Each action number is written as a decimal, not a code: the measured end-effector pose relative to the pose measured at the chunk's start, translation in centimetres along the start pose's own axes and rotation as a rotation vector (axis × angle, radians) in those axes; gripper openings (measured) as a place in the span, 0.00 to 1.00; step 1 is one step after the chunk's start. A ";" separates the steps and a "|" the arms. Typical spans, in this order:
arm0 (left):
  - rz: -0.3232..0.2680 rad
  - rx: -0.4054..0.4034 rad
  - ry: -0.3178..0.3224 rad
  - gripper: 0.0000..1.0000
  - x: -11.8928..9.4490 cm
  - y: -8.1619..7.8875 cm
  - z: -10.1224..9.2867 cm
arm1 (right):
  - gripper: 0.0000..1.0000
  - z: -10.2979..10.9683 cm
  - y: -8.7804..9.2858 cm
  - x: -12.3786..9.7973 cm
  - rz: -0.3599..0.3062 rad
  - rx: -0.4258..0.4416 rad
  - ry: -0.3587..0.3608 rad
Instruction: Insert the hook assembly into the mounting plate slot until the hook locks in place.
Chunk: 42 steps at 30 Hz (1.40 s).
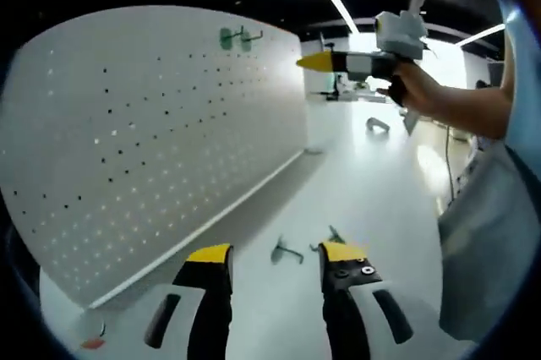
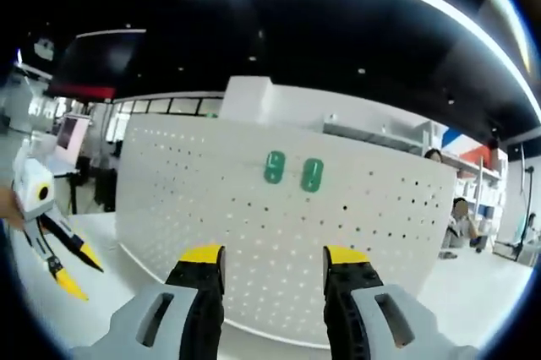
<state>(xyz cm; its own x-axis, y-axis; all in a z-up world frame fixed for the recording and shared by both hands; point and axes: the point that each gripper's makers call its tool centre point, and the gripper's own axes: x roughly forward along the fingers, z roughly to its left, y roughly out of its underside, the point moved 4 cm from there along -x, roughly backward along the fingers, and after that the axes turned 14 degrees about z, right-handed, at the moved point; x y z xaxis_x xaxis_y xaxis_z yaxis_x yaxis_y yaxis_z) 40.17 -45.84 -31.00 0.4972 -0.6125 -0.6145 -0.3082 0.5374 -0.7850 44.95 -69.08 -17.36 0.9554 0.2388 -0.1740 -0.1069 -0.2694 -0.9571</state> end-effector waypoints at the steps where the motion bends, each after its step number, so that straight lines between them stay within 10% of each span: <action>1: 0.003 0.001 0.004 0.41 0.2 0.1 0.0 | 0.46 0.0 0.0 0.0 -0.001 -0.002 -0.001; 42: 0.074 0.002 0.085 0.16 9.8 2.8 0.6 | 0.46 -0.4 0.3 -0.3 0.009 -0.033 -0.039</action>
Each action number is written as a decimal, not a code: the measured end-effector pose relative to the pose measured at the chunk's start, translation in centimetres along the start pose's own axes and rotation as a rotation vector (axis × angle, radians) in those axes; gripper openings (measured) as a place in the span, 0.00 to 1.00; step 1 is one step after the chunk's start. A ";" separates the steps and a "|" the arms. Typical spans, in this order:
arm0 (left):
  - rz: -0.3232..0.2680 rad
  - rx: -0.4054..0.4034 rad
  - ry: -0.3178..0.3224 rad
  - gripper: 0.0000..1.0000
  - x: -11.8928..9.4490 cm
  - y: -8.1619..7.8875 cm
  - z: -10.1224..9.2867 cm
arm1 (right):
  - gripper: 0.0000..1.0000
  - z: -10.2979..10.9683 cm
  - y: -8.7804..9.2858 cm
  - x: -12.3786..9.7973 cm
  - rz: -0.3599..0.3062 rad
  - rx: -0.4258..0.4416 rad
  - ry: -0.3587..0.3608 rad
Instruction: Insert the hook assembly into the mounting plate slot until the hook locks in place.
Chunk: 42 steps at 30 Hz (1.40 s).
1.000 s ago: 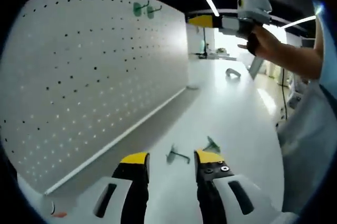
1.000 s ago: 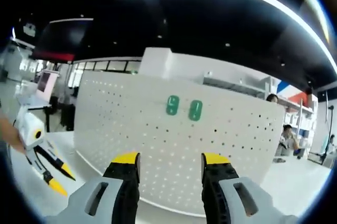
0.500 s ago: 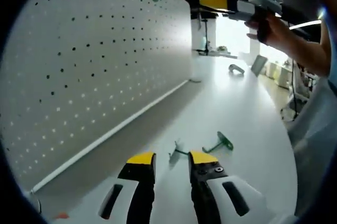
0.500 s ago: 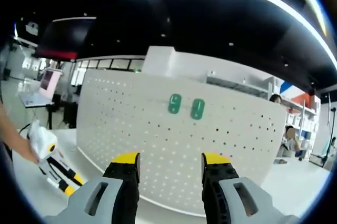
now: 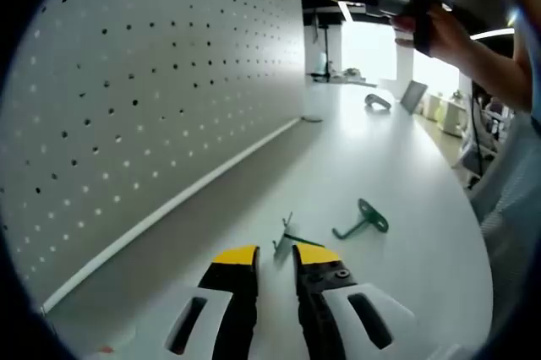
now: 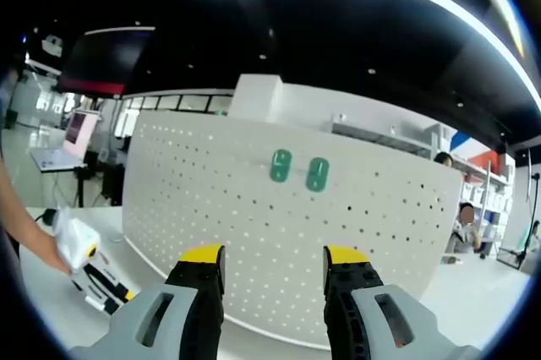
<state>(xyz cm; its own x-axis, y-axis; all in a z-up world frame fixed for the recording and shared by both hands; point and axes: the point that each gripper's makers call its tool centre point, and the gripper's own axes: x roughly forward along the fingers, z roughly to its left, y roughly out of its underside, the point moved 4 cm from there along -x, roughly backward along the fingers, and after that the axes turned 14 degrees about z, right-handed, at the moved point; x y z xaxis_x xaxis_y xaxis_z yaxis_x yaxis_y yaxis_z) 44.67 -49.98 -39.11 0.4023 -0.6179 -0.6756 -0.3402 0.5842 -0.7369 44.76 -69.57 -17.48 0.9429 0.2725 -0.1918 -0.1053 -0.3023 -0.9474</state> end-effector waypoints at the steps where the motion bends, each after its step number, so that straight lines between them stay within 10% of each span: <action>1: 0.002 0.001 0.001 0.16 0.2 0.0 0.0 | 0.46 0.0 0.0 0.0 -0.001 0.003 0.000; 42: 0.003 0.051 0.000 0.04 0.6 0.1 0.2 | 0.45 0.3 1.1 0.1 0.033 0.013 -0.005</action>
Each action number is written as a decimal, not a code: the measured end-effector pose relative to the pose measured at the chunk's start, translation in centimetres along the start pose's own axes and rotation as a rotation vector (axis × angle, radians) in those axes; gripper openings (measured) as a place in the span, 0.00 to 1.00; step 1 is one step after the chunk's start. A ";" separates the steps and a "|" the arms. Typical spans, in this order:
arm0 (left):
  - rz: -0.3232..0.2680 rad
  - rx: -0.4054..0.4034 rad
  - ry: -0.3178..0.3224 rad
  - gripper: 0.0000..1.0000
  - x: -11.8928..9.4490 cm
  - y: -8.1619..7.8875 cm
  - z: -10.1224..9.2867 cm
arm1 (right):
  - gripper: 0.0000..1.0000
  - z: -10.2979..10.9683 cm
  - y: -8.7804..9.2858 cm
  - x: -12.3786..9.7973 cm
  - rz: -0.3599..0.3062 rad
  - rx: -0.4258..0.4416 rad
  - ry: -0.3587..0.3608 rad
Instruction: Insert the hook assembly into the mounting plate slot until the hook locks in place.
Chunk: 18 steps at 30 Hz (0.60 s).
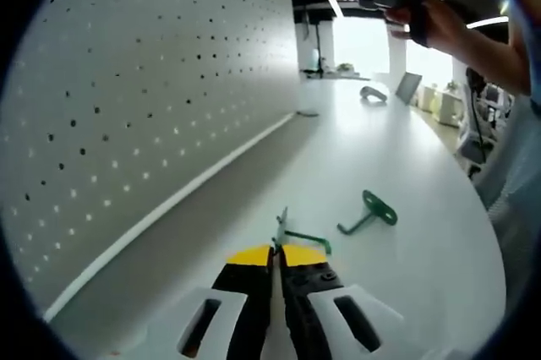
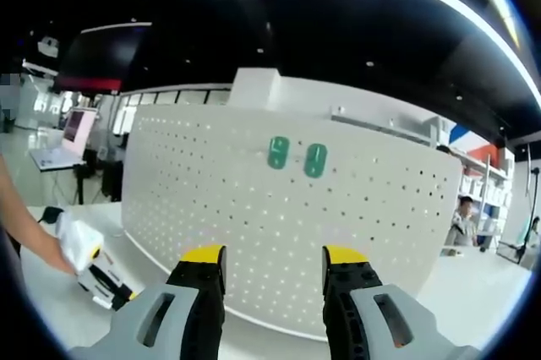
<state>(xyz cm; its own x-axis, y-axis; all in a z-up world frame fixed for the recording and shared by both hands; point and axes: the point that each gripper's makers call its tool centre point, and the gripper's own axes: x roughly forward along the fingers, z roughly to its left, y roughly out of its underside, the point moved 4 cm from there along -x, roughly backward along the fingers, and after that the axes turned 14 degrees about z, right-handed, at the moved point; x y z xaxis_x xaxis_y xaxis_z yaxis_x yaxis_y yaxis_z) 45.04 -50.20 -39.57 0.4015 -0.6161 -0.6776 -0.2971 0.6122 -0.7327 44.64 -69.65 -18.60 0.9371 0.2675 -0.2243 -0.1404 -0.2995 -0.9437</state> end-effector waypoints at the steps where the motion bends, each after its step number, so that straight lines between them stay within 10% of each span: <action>1: -0.002 0.001 -0.002 0.04 -0.1 0.0 0.0 | 0.45 0.1 -0.1 0.0 -0.002 0.000 -0.003; 18: -0.021 -0.008 -0.020 0.03 -0.7 -0.6 0.1 | 0.45 0.7 0.0 0.0 0.005 -0.004 -0.027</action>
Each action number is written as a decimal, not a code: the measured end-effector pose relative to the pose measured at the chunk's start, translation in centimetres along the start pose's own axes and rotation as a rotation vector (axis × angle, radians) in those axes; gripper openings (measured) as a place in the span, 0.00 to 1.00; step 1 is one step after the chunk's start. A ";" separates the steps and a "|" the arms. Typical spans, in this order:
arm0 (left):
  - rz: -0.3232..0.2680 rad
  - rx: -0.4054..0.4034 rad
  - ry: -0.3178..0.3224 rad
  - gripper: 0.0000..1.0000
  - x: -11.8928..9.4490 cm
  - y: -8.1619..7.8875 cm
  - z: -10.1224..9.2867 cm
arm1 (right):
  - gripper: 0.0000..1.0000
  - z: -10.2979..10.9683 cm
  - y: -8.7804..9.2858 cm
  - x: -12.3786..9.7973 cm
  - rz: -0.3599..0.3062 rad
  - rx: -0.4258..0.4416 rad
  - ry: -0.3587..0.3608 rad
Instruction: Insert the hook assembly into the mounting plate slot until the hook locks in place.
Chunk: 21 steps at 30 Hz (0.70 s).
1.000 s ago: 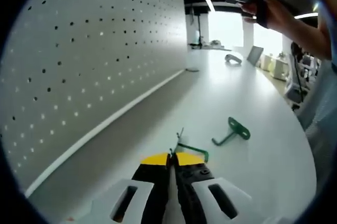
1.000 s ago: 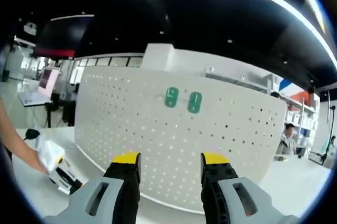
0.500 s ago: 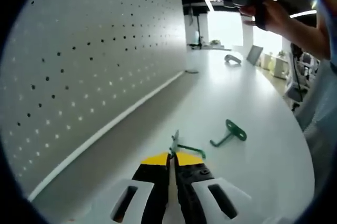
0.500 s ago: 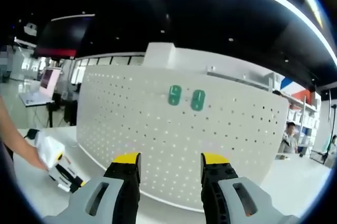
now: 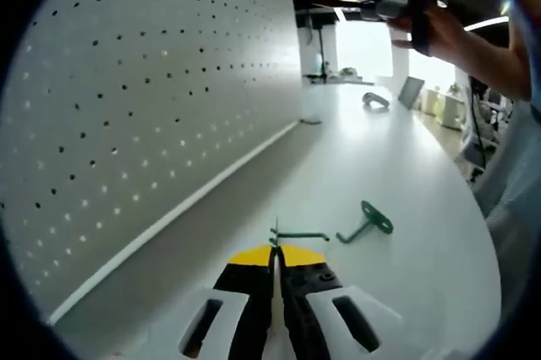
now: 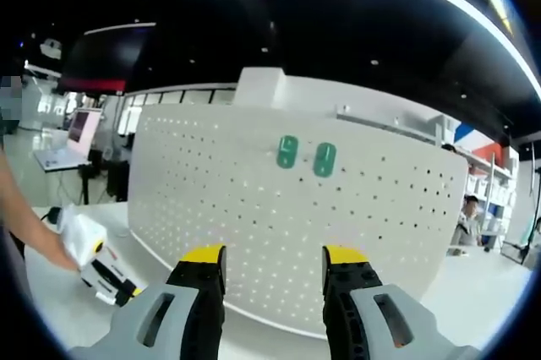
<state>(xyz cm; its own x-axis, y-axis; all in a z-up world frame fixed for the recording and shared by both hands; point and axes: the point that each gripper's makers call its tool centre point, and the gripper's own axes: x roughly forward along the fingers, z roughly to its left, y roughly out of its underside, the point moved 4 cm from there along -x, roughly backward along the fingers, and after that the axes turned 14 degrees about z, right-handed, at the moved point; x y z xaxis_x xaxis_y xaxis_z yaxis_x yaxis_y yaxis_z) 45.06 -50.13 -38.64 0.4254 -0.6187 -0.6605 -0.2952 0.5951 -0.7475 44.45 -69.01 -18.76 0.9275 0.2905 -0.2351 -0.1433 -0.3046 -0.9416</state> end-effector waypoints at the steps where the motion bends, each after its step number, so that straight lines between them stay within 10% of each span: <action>1: 0.000 -0.003 -0.001 0.03 -0.1 0.0 0.0 | 0.45 0.0 0.0 0.0 0.000 0.001 0.000; 21: -0.007 -0.048 -0.006 0.02 -1.4 -0.6 0.7 | 0.45 1.3 0.5 -0.5 0.011 -0.013 -0.032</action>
<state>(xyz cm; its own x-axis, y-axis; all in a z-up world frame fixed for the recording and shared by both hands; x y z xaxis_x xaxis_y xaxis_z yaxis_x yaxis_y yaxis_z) 45.21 -49.26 -37.26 0.4326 -0.6194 -0.6551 -0.3333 0.5653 -0.7546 43.49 -68.09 -19.46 0.9145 0.3159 -0.2528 -0.1483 -0.3196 -0.9359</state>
